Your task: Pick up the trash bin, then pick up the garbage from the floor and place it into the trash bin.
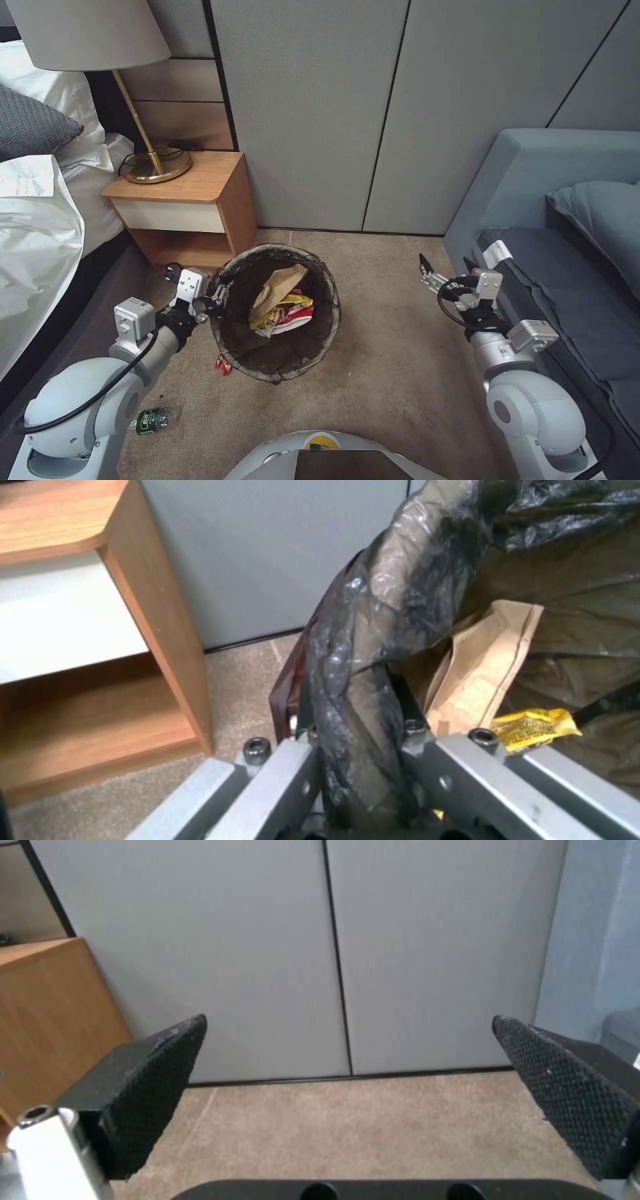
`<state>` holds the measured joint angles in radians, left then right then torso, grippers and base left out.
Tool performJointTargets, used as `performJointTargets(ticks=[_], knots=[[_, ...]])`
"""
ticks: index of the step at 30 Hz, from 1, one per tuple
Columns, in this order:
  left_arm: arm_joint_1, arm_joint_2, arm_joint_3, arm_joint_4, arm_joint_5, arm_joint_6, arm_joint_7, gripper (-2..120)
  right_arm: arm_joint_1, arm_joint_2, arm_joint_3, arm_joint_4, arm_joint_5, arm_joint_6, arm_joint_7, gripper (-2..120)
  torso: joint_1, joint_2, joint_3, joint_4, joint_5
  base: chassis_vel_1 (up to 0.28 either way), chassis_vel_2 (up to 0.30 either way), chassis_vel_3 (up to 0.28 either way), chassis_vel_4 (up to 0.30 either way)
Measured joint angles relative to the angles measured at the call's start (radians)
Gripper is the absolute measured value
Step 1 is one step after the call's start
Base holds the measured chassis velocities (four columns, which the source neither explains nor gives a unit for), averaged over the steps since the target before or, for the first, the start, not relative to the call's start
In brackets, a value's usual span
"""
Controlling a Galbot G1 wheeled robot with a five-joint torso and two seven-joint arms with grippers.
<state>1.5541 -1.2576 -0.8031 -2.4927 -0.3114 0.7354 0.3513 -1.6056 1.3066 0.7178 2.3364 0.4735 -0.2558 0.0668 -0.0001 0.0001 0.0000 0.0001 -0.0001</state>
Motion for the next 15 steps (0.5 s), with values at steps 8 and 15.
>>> performJointTargets(ticks=[8, 15], knots=[[0.002, -0.011, 0.002, -0.01, -0.014, 0.0, -0.004, 0, 0.004, 0.01, -0.02, -0.014, -0.021, 0.02, 0.0, 100, 0.0, 0.0, 0.0, 0.0, 0.0, 0.0, 0.0, 0.0, 0.0], [0.003, -0.019, 0.002, -0.01, -0.007, 0.0, -0.004, 0, 0.005, 0.025, -0.032, -0.03, -0.037, 0.047, -0.001, 100, 0.0, 0.0, 0.0, -0.0001, 0.0, 0.0, 0.0, 0.0, 0.0]])
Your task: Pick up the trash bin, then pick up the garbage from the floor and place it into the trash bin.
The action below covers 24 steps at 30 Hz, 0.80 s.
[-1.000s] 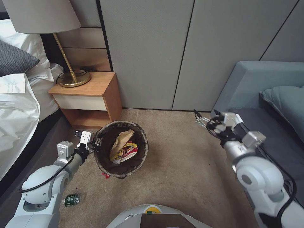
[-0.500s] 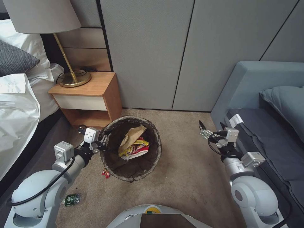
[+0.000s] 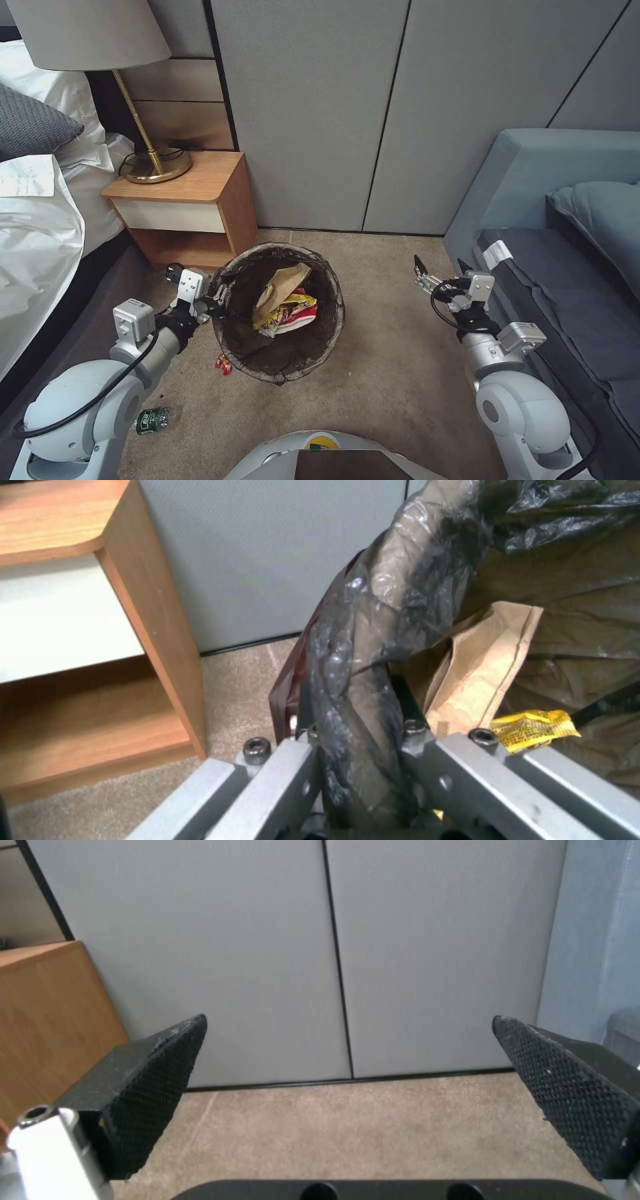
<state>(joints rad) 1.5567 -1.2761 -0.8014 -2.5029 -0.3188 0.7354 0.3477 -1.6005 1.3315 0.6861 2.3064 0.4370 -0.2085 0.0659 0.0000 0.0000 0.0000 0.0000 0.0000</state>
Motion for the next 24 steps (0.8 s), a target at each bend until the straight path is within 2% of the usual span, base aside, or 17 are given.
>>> performJointTargets(ticks=[17, 24], knots=[[-0.004, -0.009, -0.004, 0.007, 0.013, 0.0, 0.009, 0, 0.003, 0.008, -0.015, -0.019, -0.029, 0.015, -0.003, 100, 0.0, 0.0, 0.0, -0.0001, 0.0, 0.0, 0.0, 0.0, 0.0], [-0.004, -0.012, -0.004, 0.007, 0.013, 0.0, 0.008, 0, 0.002, 0.008, -0.019, -0.022, -0.034, 0.016, -0.003, 100, 0.0, 0.0, 0.0, 0.0001, 0.0, 0.059, 0.064, 0.054, 0.053]])
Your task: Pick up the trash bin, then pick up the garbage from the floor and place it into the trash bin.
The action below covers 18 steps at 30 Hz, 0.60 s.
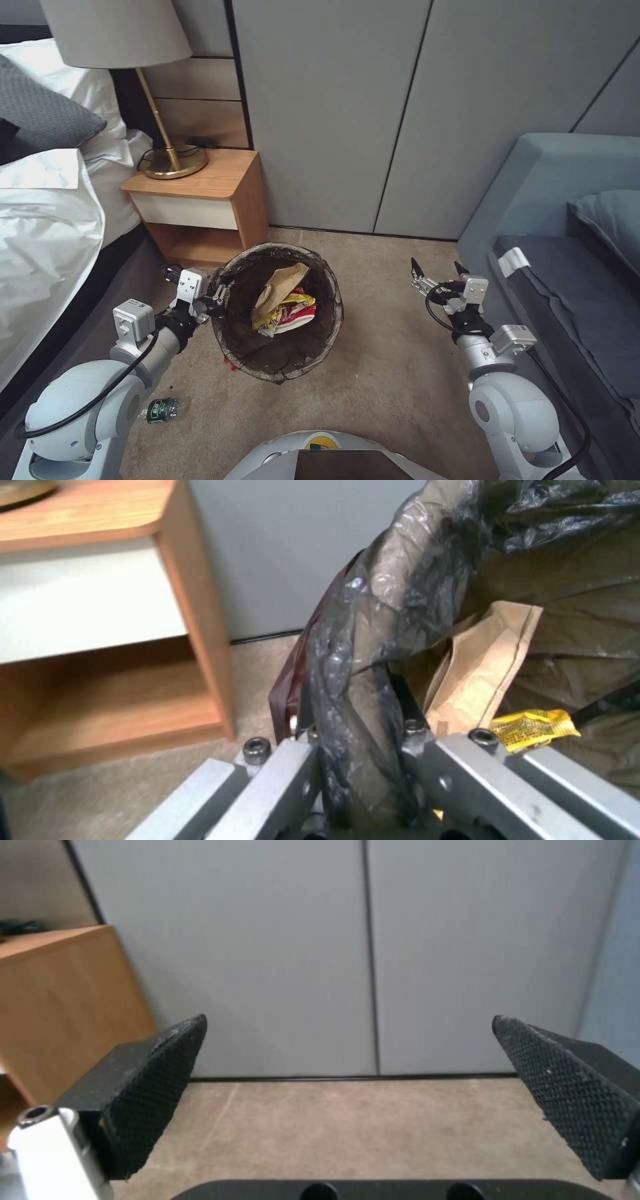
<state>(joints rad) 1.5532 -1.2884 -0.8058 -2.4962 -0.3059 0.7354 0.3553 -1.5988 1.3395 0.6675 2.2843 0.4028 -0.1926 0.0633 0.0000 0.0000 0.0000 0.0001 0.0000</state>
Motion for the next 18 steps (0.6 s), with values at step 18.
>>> performJointTargets(ticks=[18], knots=[[0.002, -0.004, -0.009, -0.001, 0.004, 0.0, -0.001, 0, 0.003, -0.003, -0.007, 0.0, 0.0, 0.0, -0.005, 100, 0.0, 0.0, 0.0, -0.0001, 0.0, 0.063, 0.062, 0.069, 0.066]])
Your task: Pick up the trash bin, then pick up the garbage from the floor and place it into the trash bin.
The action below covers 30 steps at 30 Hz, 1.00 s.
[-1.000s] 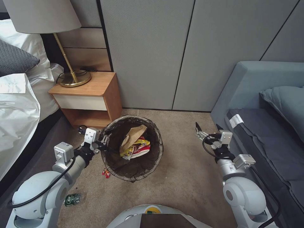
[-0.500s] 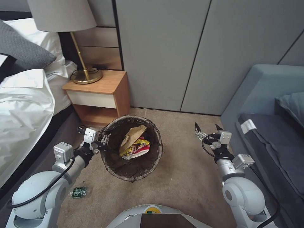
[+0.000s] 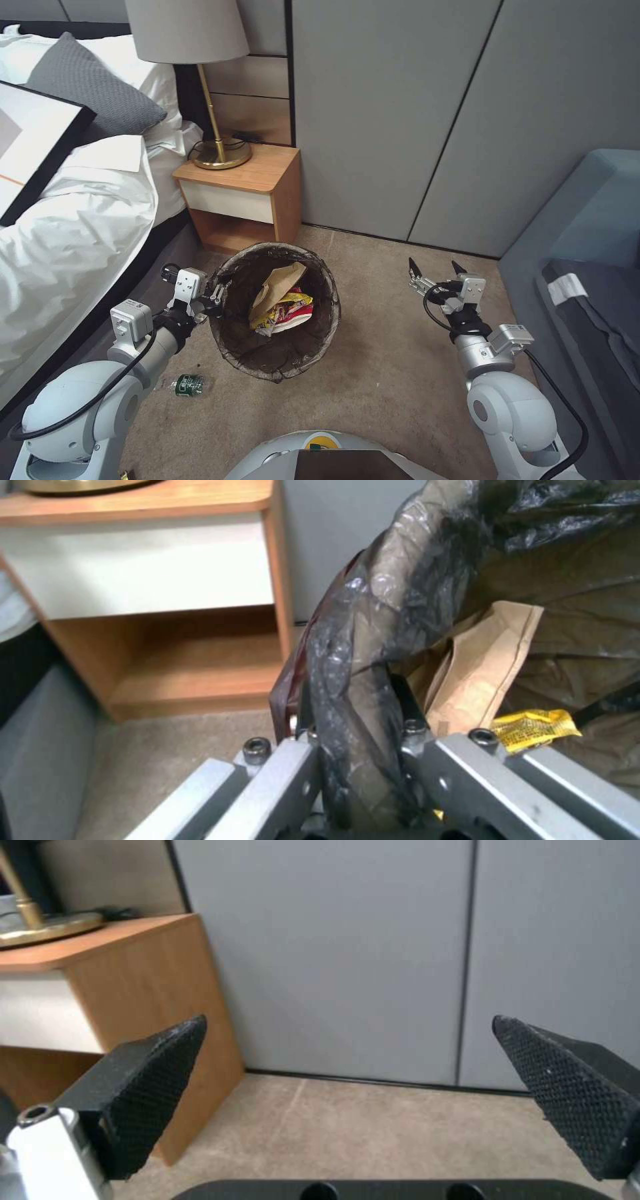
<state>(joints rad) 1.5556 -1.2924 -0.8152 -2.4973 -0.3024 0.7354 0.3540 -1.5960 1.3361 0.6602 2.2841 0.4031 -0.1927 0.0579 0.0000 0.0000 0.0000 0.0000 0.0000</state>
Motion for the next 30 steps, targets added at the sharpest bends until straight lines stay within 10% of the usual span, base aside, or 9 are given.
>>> performJointTargets(ticks=[30], knots=[[-0.001, 0.001, -0.002, 0.009, -0.006, 0.0, -0.003, 0, -0.003, -0.004, -0.007, 0.015, -0.004, -0.02, -0.007, 100, 0.0, 0.0, 0.0, -0.0001, 0.0001, 0.062, 0.066, 0.061, 0.065]])
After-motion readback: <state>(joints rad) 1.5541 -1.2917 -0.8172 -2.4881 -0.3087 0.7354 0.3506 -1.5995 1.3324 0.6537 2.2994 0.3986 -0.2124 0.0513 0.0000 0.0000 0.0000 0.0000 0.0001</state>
